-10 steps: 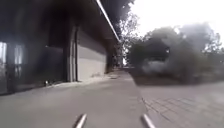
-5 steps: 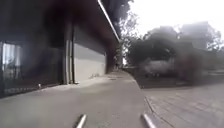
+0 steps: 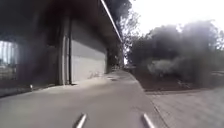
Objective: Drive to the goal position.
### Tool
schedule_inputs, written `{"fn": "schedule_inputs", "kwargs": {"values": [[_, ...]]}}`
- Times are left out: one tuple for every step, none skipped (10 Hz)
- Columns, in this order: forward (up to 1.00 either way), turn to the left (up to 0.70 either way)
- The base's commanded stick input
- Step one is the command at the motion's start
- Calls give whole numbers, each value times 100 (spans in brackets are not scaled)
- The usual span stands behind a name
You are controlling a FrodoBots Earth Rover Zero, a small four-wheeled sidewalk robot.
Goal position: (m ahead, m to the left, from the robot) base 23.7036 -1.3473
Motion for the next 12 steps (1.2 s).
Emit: {"fn": "schedule_inputs", "kwargs": {"values": [[70,0],[70,0],[70,0],[70,0],[70,0],[70,0],[70,0],[70,0],[70,0],[70,0],[70,0],[70,0]]}}
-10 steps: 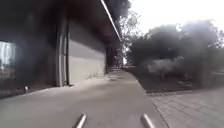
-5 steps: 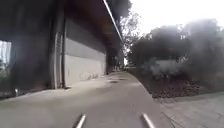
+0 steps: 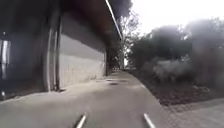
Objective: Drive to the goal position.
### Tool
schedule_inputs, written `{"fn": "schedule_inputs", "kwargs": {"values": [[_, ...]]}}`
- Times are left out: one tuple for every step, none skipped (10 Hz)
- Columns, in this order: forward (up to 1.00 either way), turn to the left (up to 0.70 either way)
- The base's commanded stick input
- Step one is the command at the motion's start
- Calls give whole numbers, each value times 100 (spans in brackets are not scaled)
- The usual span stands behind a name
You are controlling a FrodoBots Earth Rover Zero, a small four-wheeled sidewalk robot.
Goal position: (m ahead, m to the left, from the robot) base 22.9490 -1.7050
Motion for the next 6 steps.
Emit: {"fn": "schedule_inputs", "kwargs": {"values": [[70,0],[70,0],[70,0],[70,0],[70,0],[70,0]]}}
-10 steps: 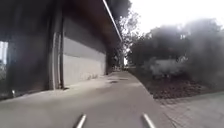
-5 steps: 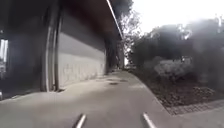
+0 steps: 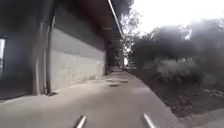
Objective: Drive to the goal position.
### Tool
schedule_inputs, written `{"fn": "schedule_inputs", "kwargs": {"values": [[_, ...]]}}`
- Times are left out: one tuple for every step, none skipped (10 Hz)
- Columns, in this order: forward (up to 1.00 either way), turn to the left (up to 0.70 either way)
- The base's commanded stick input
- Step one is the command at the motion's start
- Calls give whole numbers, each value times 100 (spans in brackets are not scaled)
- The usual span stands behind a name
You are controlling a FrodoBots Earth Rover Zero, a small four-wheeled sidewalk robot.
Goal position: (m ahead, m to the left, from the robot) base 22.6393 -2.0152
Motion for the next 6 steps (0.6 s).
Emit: {"fn": "schedule_inputs", "kwargs": {"values": [[70,0],[70,-35],[70,-35],[70,-35],[70,-10],[70,-24]]}}
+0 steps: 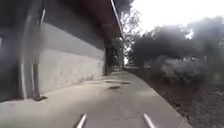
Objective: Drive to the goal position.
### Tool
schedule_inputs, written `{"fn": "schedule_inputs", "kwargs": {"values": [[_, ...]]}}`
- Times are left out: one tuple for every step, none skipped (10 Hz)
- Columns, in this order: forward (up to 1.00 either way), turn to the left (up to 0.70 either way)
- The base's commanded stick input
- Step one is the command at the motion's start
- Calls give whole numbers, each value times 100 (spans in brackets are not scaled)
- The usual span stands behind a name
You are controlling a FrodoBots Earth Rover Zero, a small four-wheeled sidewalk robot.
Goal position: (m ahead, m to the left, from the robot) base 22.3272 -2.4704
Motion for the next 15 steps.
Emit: {"fn": "schedule_inputs", "kwargs": {"values": [[70,-30],[70,-15],[70,0],[70,0],[70,0],[70,0],[70,0],[70,0],[70,0],[70,0],[70,0],[70,0],[70,0],[70,0],[70,0]]}}
